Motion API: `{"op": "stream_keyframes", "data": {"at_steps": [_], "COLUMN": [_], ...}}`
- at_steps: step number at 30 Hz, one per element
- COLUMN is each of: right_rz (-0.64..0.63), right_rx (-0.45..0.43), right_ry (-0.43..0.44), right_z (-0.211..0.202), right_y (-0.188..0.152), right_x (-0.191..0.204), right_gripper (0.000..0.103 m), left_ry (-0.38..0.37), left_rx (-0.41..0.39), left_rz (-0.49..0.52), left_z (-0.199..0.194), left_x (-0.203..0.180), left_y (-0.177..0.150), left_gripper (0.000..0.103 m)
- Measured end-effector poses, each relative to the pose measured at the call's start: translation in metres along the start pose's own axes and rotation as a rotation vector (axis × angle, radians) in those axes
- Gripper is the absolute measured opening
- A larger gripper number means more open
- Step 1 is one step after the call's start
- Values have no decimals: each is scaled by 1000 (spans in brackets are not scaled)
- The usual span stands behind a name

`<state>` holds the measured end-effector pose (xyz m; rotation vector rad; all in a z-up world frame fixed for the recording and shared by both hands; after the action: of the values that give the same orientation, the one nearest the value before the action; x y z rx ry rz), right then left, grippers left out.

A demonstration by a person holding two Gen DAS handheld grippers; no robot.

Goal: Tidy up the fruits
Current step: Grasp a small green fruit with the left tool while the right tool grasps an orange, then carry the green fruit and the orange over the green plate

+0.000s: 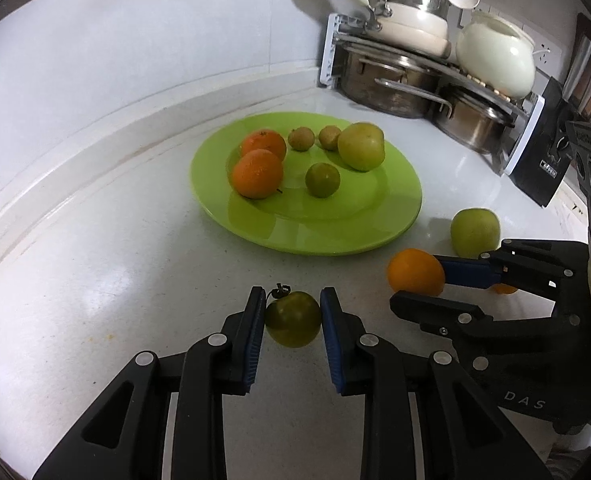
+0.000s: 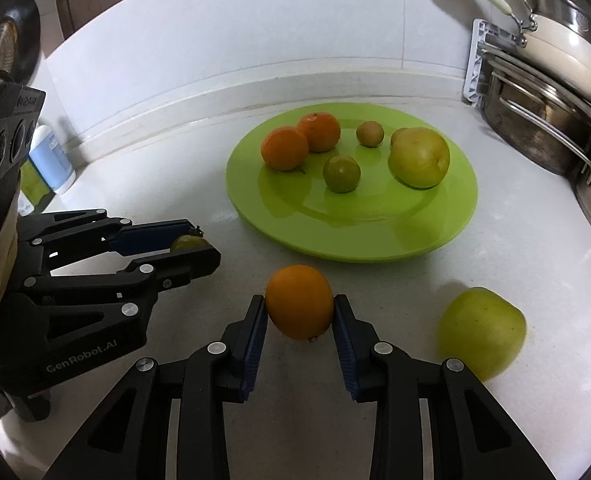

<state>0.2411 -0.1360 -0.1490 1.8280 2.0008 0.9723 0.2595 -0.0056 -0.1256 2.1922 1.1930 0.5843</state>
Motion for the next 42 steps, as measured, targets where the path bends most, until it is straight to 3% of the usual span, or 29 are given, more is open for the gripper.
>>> {"op": "stream_keyframes", "data": {"at_steps": [23, 42], "right_rz": [-10, -29], "right_rx": [-148, -274], "right_ry": [1, 1], "right_z": [-85, -139], "right_y": [-11, -4], "right_x": [5, 3], "right_gripper": [34, 34], "left_ry": [27, 68], "left_rx": [-134, -241], "left_rz": [-26, -6], "left_z": [-80, -117], "left_x": [-35, -61], "left_y": [2, 23], "left_gripper": [28, 28]}}
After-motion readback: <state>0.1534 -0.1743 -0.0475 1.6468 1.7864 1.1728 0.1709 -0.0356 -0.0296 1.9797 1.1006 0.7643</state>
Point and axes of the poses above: each gripper's, at about its wrist camera, not at the fingertips, and z roughly the way its jaws point, x to its left, y to its top, the point moved 2 cm from there along z, roughly the way its jaws point, and after that the axes turned 11 degrees about z, right-handed, at the moved point
